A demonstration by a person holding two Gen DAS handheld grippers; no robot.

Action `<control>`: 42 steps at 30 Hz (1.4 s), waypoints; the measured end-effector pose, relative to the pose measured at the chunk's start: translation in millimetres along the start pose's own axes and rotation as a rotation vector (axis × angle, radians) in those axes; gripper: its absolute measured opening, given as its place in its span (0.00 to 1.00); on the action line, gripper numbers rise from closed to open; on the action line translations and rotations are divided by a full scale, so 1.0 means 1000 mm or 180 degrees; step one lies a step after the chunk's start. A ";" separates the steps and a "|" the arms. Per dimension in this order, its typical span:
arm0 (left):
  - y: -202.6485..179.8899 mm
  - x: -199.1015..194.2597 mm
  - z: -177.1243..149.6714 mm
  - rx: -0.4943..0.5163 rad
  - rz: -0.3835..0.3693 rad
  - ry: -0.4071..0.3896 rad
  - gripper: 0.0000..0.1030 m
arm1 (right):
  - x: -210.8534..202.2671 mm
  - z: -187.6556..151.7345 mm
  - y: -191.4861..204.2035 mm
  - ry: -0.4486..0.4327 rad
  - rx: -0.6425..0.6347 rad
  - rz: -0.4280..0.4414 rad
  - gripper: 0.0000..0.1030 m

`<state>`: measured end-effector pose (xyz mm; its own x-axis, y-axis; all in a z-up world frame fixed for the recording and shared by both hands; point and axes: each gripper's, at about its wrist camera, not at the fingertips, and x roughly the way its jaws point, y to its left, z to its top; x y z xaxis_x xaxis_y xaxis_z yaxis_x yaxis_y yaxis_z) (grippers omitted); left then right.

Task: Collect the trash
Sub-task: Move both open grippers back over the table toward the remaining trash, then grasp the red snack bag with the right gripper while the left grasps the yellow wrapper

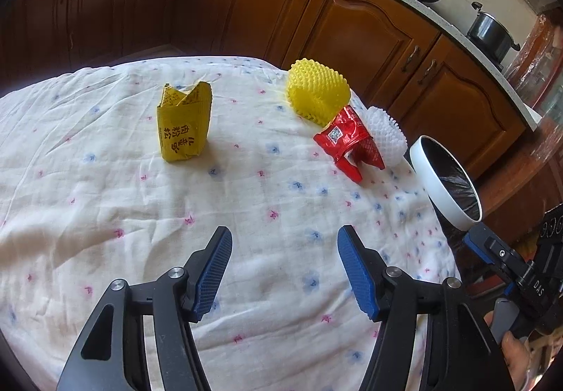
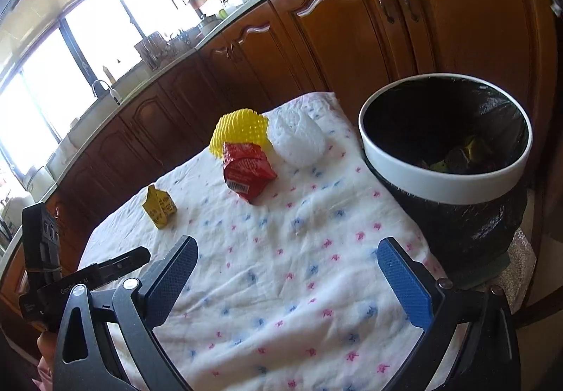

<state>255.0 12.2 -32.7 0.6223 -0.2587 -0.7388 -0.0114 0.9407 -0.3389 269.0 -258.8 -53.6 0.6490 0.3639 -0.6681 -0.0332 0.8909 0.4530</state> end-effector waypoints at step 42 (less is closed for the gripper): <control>0.050 0.049 0.065 -0.0129 0.0316 -0.0133 0.17 | 0.113 0.045 0.070 0.0388 -0.0817 0.0206 0.45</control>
<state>335.4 60.6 -47.6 0.6486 -0.1546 -0.7453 -0.1056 0.9514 -0.2892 374.5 -167.3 -70.7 0.5436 0.4383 -0.7158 -0.2730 0.8988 0.3431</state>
